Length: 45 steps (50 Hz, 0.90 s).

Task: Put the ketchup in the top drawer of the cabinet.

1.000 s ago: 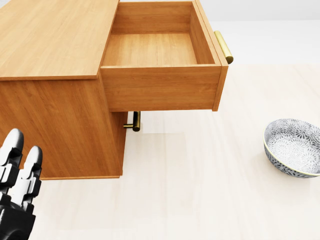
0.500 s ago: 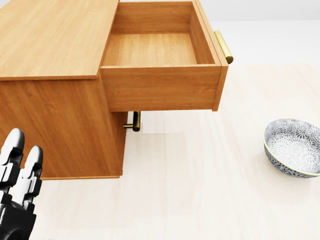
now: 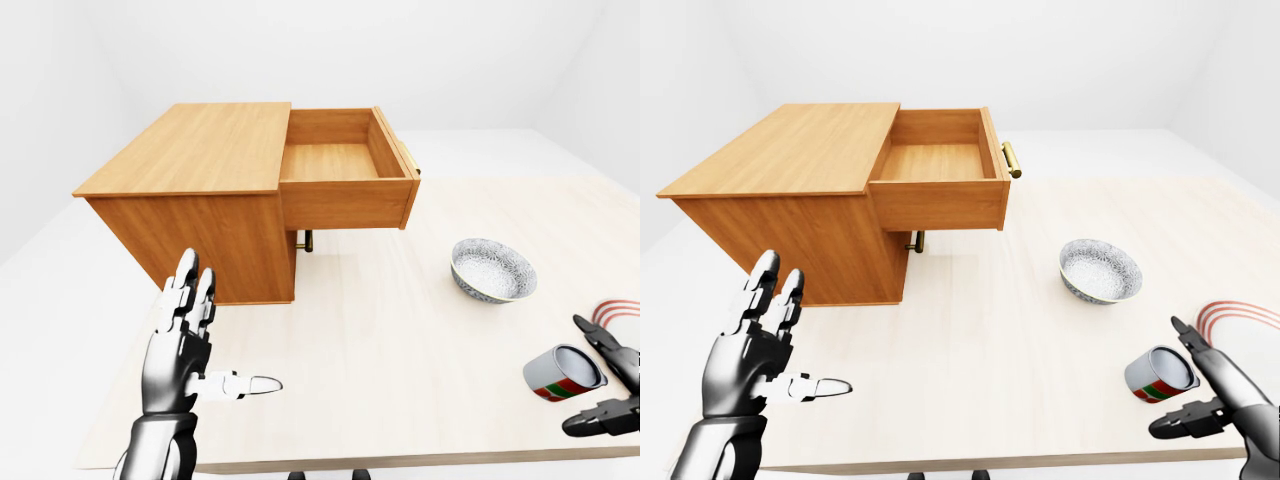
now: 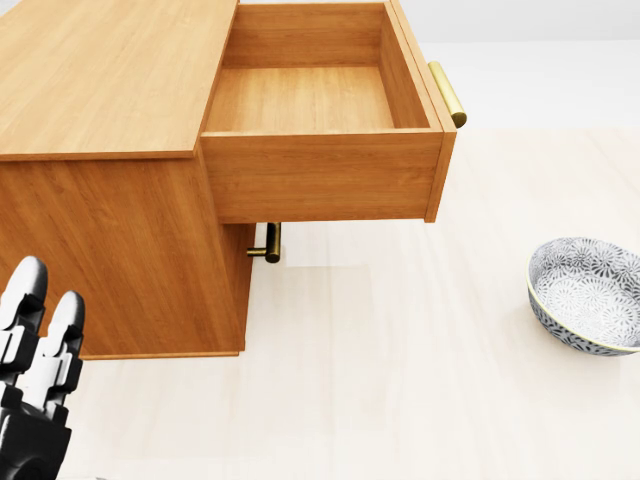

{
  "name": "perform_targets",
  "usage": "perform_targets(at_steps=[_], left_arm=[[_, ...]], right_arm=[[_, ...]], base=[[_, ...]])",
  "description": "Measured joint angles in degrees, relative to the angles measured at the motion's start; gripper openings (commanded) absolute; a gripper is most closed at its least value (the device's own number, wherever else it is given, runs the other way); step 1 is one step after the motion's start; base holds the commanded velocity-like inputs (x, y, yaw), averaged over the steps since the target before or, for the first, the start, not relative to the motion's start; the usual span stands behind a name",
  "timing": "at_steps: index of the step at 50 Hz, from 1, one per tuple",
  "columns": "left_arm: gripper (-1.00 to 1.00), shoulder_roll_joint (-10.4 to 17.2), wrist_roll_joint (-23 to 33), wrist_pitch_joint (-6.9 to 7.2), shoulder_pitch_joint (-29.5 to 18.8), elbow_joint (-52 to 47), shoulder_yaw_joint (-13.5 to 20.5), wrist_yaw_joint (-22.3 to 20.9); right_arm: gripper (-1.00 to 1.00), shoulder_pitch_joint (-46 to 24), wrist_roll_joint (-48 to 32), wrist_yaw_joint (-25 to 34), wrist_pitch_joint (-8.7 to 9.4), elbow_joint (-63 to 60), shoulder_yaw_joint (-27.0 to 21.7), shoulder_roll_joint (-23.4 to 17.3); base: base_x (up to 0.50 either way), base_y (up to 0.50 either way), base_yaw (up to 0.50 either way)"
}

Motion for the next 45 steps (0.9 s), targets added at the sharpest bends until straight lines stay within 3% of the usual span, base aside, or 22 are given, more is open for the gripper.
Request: perform_targets(at_steps=[10,11,13,14,15,35,45], left_arm=[[1.0,0.0,0.13,-0.05,0.01,0.05,-0.14,0.11],[1.0,0.0,0.13,-0.06,0.01,0.05,-0.15,0.12],[1.0,0.01,0.15,-0.05,0.0,0.07,-0.17,0.14],[1.0,0.01,0.15,-0.05,-0.01,0.08,-0.18,0.16],[1.0,0.02,0.16,-0.05,-0.03,0.11,-0.19,0.17],[1.0,0.14,0.12,0.26,-0.49,0.5,-0.09,0.41],[1.0,0.11,0.08,0.41,-0.6,0.48,0.02,0.42]], right_arm=[[0.82,0.36,0.07,0.0,0.0,1.64,0.66,-0.07],[0.58,0.4,0.06,0.0,0.0,1.77,0.72,-0.06],[-0.09,0.25,0.26,-0.05,0.0,1.77,0.53,-0.56],[-0.62,0.07,0.47,-0.03,0.0,1.79,0.47,-0.92],[-1.0,-0.22,0.6,-0.1,0.0,1.86,0.42,-1.36],[-1.0,1.35,0.02,0.0,0.0,1.33,1.03,0.47],[-1.0,1.73,-1.45,0.0,0.0,-5.57,-0.13,2.14]], base=[[0.0,0.0,0.0],[0.0,0.0,0.0],[0.0,0.0,0.0],[0.0,0.0,0.0],[0.0,0.0,0.0],[0.0,0.0,0.0],[0.0,0.0,0.0]])
